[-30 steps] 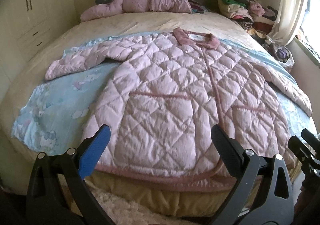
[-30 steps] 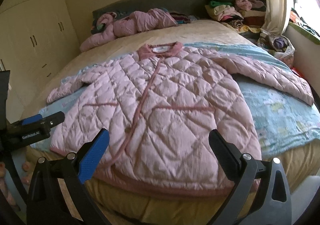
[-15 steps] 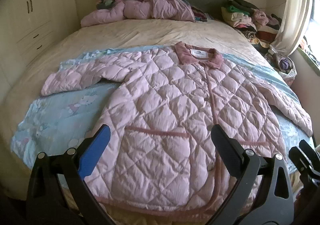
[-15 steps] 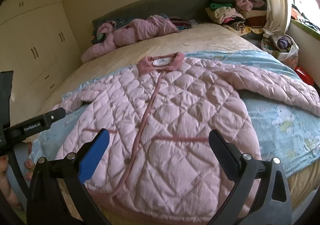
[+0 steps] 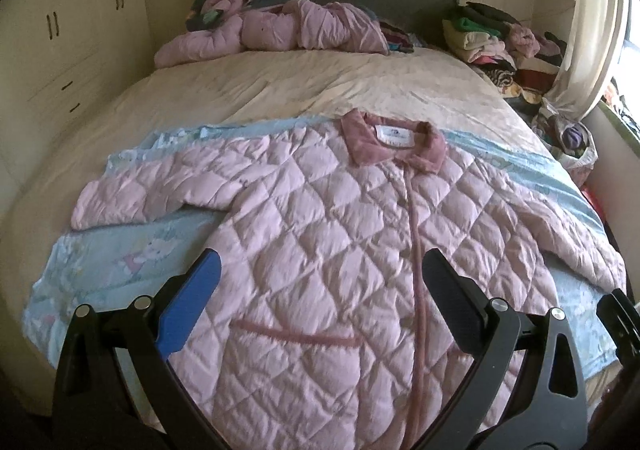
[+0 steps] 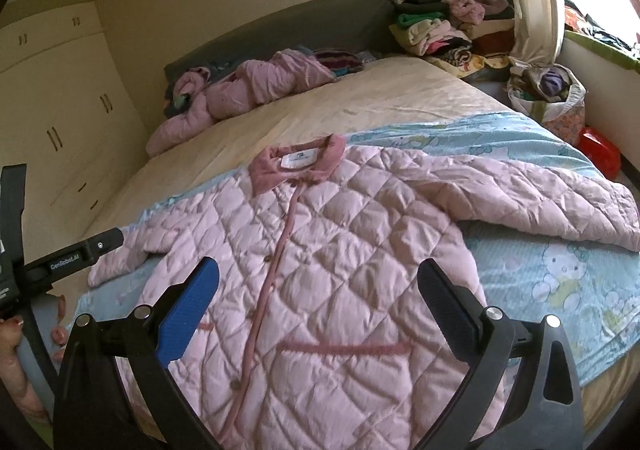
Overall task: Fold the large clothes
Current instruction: 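Move both tools over the pink quilted jacket toward its sleeve, then grasp the jacket sleeve cuff with the right gripper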
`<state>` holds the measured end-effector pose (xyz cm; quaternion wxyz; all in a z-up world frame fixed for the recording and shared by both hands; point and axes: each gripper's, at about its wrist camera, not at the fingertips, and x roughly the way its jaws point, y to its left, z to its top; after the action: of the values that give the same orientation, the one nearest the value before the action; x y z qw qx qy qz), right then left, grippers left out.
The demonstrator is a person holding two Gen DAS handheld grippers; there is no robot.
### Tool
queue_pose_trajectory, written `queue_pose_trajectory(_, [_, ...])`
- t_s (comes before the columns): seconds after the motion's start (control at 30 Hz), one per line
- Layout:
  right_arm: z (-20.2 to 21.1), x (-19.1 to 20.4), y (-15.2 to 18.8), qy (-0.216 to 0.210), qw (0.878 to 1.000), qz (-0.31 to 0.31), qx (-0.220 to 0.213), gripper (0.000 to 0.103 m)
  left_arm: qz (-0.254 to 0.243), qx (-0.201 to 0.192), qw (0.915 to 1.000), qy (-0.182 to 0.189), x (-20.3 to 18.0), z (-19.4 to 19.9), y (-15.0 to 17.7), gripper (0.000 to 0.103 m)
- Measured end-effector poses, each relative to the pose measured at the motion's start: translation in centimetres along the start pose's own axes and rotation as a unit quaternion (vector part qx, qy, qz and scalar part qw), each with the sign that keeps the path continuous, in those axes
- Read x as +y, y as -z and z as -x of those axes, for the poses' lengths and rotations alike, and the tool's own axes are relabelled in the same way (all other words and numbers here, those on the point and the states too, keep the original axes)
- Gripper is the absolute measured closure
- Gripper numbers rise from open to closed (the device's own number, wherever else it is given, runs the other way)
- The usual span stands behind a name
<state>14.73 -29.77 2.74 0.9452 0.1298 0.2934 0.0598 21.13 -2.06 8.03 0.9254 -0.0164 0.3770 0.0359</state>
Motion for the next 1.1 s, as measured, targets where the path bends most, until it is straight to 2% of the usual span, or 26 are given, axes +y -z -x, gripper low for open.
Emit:
queue_pose_trajectory(0.2, [-1.1, -1.4, -2.8, 0.006, 1.000, -0.015, -0.008, 0.004, -0.014, -0.013, 0.9998, -0.002, -1.9, -0.7, -2.6, 0.009])
queue_pose_trajectory(0.43, [-1.9, -3.7, -6.4, 0.024, 0.998, -0.044, -0.029, 0.004, -0.028, -0.029, 0.9990, 0.019, -5.5, -1.6, -5.5, 0.009])
queue_pose_trajectory(0.63, [-2.3, -7.3, -9.2, 0.047, 0.995, -0.081, -0.043, 0.004, -0.037, -0.022, 0.9984, 0.038, -9.1, -3.8, -7.1, 0.009])
queue_pose_trajectory(0.9, [-3.1, -12.9, -10.8, 0.090, 0.987, -0.122, -0.047, 0.004, -0.052, -0.011, 0.9978, 0.040, -12.7, -6.8, -7.4, 0.009])
queue_pose_trajectory(1.1, [-4.3, -19.5, -9.6, 0.122, 0.973, -0.194, -0.036, 0.004, -0.056, 0.013, 0.9973, 0.046, -14.5, -9.9, -5.8, 0.009])
